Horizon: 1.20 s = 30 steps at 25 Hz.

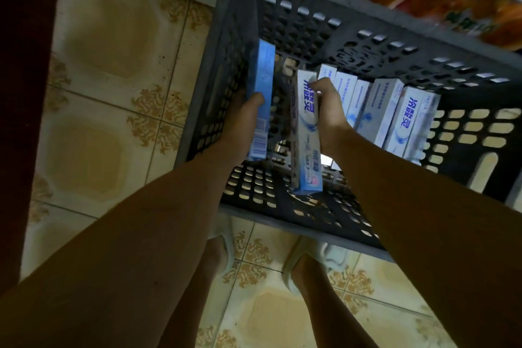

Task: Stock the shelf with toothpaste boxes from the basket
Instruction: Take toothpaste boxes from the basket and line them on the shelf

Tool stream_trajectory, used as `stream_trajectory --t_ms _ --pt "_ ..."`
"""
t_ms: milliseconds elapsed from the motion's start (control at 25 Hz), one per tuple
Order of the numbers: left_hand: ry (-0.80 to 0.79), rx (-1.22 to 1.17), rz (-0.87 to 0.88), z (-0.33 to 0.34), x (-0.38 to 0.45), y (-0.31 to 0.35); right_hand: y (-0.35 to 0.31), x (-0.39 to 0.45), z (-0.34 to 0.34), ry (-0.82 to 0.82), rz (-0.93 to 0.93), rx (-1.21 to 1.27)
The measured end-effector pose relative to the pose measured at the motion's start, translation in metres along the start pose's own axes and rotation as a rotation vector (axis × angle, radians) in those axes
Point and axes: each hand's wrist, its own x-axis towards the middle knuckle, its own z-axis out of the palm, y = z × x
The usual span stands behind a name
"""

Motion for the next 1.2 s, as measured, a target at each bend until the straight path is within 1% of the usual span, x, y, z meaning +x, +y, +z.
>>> stream_trajectory --t_ms 80,120,200,280,400,480,520,680,840,960,1080,1200 --pt "-0.046 0.007 0.018 0.004 -0.014 0.009 -0.010 -0.022 0.000 -0.064 0.006 -0.002" --pt "-0.093 0.014 0.008 0.006 -0.022 0.014 -0.017 -0.035 0.002 -0.097 0.009 -0.004" --pt "-0.200 -0.015 -0.055 0.006 -0.044 0.027 -0.034 -0.063 0.003 -0.134 0.021 -0.037" --pt "-0.261 -0.065 -0.127 0.002 -0.068 0.042 -0.051 -0.091 0.002 -0.148 0.029 -0.069" --pt "-0.286 -0.074 -0.182 0.000 -0.106 0.073 -0.081 -0.141 0.003 -0.146 0.021 -0.096" --pt "-0.293 -0.025 -0.185 0.008 -0.139 0.098 -0.099 -0.177 0.008 -0.137 0.020 -0.091" --pt "-0.322 -0.008 -0.183 0.014 -0.159 0.112 -0.108 -0.196 0.010 -0.144 0.016 -0.092" --pt "-0.372 0.005 -0.146 0.028 -0.251 0.169 -0.147 -0.293 0.024 -0.149 0.022 -0.137" --pt "-0.346 -0.032 -0.116 0.027 -0.358 0.238 -0.198 -0.417 0.039 -0.145 -0.056 -0.099" --pt "-0.265 -0.056 -0.029 0.023 -0.419 0.282 -0.226 -0.497 0.053 -0.155 -0.111 -0.122" --pt "-0.182 -0.167 0.081 0.027 -0.489 0.333 -0.247 -0.565 0.066 -0.181 -0.171 -0.270" --pt "-0.168 -0.281 0.183 0.040 -0.548 0.377 -0.273 -0.619 0.074 -0.183 -0.283 -0.476"
